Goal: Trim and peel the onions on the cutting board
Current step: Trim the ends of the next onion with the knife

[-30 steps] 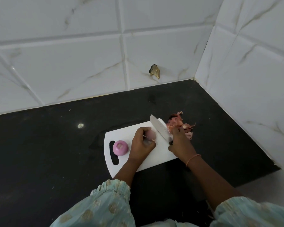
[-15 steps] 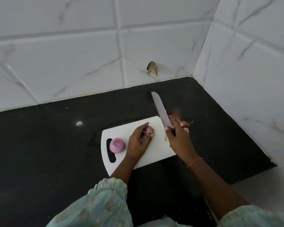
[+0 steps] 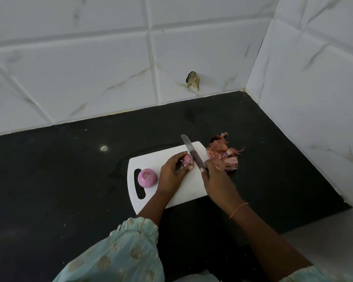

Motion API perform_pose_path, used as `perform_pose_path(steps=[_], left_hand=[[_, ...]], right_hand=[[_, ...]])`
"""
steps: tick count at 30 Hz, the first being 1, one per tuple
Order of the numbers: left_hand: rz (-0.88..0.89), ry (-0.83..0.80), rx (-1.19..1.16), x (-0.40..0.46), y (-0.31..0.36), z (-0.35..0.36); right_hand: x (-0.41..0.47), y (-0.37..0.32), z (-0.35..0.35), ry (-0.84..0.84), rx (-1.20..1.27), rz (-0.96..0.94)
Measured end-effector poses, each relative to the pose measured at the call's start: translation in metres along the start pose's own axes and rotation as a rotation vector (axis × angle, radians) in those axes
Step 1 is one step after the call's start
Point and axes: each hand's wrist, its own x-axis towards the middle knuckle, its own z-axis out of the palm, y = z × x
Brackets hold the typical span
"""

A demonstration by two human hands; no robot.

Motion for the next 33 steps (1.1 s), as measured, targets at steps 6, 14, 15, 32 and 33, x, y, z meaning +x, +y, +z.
perform_pose_path(steps=[6,14,15,32,33], left_hand=[[-0.022,0.003,-0.005,0.000,-0.001,0.001],[-0.005,-0.003,0.009,-0.001,0.002,0.000],[-0.004,-0.002,0.011,-0.001,0.002,0.001],[-0.023,0.017,-0.055,-0.001,0.012,-0.002],[-0.020,0.011,-0.052,-0.001,0.012,-0.003]], right_hand=[[0.003,0.000,-0.007,-0.026,-0.059,0.109],[0.013,-0.006,-0.007,-0.081,-0.178,0.164],[0.015,-0.008,-0.006,-0.094,-0.196,0.180],[0.023,-0.025,-0.010,-0.165,-0.420,0.134],[0.020,-0.022,-0.009,-0.157,-0.436,0.097]])
